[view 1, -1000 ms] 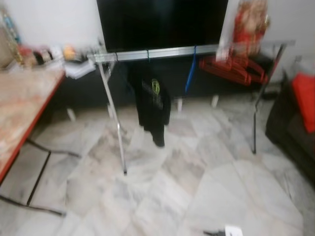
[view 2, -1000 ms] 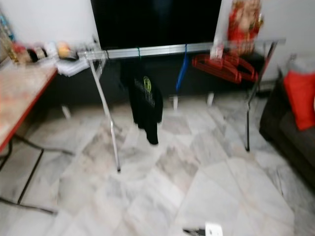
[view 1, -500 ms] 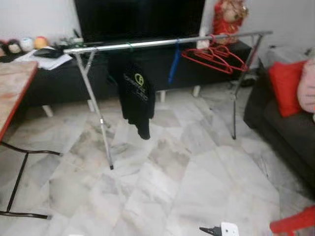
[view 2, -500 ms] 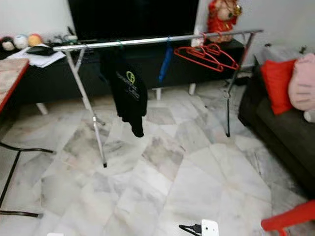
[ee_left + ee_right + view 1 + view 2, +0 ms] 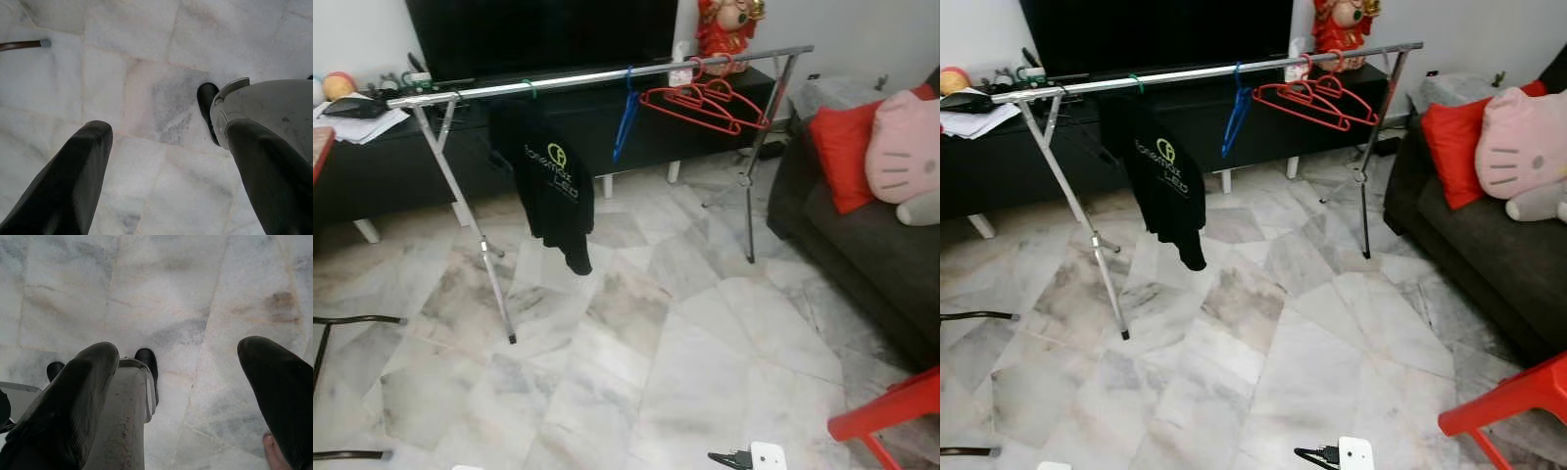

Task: Hang hanger

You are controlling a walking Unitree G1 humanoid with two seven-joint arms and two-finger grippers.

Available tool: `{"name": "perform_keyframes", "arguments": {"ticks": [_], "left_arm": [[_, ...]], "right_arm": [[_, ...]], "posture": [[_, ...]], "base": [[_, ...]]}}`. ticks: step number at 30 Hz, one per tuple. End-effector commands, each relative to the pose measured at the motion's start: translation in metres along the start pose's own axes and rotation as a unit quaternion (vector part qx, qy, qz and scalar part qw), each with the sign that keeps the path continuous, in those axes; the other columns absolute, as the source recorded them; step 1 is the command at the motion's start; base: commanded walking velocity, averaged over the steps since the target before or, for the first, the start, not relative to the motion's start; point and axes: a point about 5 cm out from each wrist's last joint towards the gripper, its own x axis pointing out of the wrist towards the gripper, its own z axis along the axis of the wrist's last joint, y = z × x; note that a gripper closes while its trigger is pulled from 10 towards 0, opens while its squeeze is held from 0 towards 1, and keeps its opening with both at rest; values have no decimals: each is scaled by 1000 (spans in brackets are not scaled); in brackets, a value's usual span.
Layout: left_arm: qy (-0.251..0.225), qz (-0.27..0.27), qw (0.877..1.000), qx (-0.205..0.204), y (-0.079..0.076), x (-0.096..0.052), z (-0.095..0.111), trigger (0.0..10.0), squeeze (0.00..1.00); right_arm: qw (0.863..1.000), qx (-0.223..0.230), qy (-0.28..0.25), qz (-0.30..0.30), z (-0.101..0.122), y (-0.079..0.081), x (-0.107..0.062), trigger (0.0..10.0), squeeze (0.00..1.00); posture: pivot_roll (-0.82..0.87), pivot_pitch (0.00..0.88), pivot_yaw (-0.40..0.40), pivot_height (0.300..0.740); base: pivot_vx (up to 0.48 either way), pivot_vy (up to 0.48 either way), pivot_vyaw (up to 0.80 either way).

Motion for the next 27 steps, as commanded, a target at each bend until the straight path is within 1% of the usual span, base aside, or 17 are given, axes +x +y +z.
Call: {"name": "perform_keyframes", "arguments": {"ticks": [1,6,9,14,18,24,27], "left_arm": [[6,5,1000,3,2,-1,-3,10000,0],[5,1,1000,15,2,0,-2,10000,0],[5,3,1000,12,2,-1,-3,10000,0],[5,2,1000,15,2,-1,-3,10000,0],[5,4,1000,10,2,0,-3,10000,0],[5,2,1000,22,2,0,-2,10000,0],[4,2,1000,14,1,0,-2,10000,0]], "right_arm": [[1000,-2,8,0,-3,0,0,10000,0],[1000,-3,8,-2,-4,1,0,10000,0],[1000,-3,9,-3,-4,1,0,10000,0],[1000,-5,8,-3,-5,0,-1,10000,0],[1000,-5,8,-4,-5,-1,-1,10000,0],[1000,-7,8,-3,-5,-1,-1,10000,0],[1000,-7,7,-4,-5,-1,-1,10000,0]], "posture": [[-61,0,-27,740],[-62,0,-26,740],[-62,0,-26,740],[-62,0,-26,740],[-62,0,-27,740],[-62,0,-28,740],[-62,0,-28,740]], "base": [[0,0,-613],[0,0,-613],[0,-266,-615],[0,0,-609],[0,0,-606],[0,-47,-611],[0,-100,-608]]}}
